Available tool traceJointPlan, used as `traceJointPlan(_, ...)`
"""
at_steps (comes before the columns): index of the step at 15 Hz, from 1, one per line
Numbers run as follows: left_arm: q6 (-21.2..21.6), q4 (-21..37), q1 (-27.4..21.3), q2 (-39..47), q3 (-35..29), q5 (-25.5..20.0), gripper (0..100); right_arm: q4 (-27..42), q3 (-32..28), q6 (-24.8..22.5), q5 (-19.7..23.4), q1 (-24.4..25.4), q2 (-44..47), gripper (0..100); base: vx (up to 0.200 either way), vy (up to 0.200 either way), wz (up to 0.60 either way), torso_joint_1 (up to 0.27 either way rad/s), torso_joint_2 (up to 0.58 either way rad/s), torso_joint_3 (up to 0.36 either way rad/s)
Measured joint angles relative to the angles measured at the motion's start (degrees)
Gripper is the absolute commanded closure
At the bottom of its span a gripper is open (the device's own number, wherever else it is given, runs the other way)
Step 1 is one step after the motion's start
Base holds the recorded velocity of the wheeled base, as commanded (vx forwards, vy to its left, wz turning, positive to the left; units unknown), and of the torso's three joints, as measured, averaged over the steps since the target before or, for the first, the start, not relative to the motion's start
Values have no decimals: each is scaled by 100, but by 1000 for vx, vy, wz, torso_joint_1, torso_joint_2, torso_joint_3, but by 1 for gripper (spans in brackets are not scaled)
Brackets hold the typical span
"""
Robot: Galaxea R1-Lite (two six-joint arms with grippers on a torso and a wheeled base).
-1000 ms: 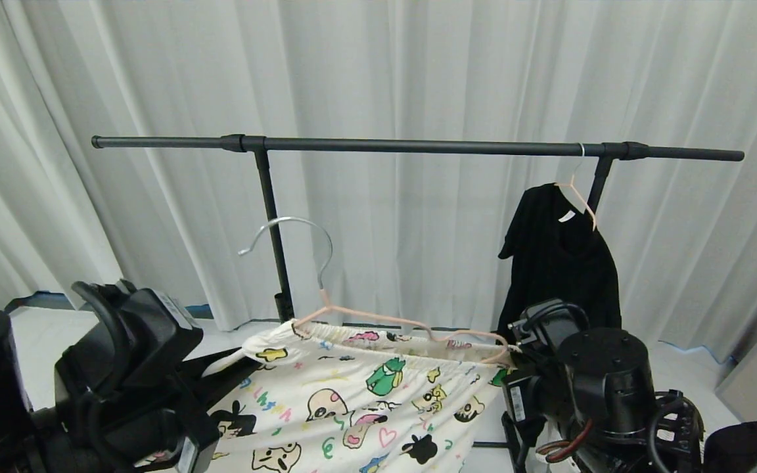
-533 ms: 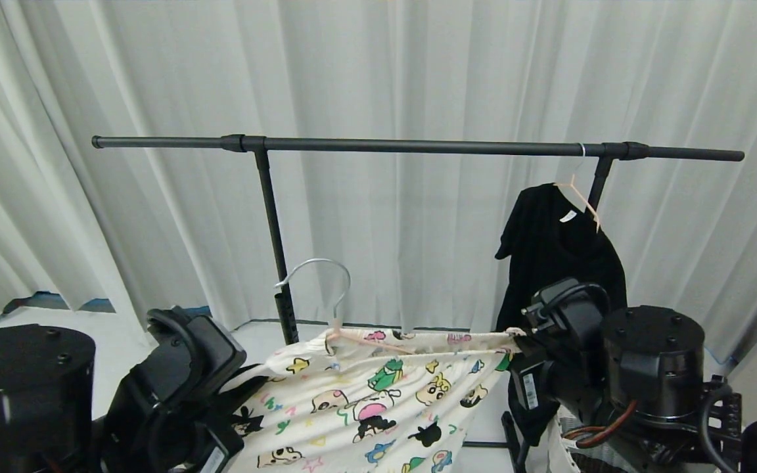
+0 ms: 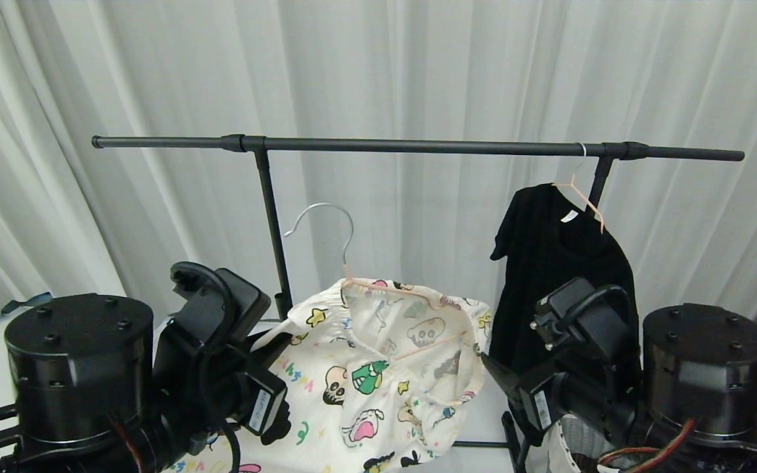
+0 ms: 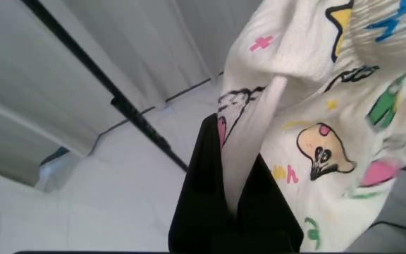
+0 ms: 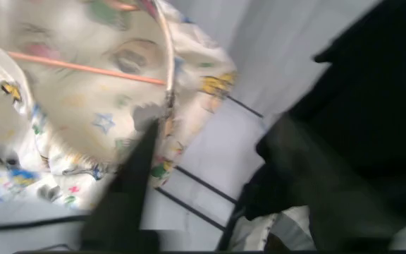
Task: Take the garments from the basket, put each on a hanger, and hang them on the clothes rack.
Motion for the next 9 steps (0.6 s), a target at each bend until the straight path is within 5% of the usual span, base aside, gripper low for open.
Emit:
traceJointPlan(3,6,-407,-165,33,249,-191,100,730,-135,-436,906,-265,-358,0,0,0,0,0,0,0)
traceJointPlan(9,283,-700,-546,-99,785,-1273,100,3293,-1318,-1931,3067,-786,-903,0,0,0,0,0,0,0)
